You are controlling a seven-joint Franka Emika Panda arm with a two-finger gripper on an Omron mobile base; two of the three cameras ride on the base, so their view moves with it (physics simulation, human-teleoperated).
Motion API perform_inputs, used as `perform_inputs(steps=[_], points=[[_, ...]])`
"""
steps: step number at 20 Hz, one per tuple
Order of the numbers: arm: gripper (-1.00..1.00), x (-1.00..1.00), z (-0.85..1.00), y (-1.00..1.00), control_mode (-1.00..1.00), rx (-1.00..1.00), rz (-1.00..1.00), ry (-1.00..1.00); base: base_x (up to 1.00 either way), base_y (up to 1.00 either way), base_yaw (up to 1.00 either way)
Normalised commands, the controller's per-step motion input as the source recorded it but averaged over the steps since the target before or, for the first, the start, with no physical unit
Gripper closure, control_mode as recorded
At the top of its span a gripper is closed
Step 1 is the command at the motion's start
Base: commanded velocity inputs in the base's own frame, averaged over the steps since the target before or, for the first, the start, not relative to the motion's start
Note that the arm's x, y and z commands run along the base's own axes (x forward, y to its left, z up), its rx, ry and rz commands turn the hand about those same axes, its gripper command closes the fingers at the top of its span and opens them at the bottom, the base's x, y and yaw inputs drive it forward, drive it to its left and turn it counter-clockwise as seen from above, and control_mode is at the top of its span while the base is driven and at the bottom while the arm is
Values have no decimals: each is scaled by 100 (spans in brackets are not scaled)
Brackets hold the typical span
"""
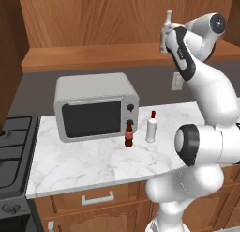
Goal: Sort all alcoholic drinks to one cabinet, and non-alcoholic drinks to the other.
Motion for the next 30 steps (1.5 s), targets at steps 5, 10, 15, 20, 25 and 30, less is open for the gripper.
perform_inputs(steps=[5,10,15,20,25,30], points=[[-100,-100,-86,-7,-100,0,18,0,0,0,0],[-100,-98,-94,-18,-100,0,31,0,0,0,0],[-100,-45,-98,-24,-100,-3,47,1,0,0,0],[-100,17,-72,-2,-100,-2,56,0,0,0,0],[-100,52,-81,0,-100,-6,53,0,0,0,0],[-100,28,-77,0,-100,-8,48,0,0,0,0]])
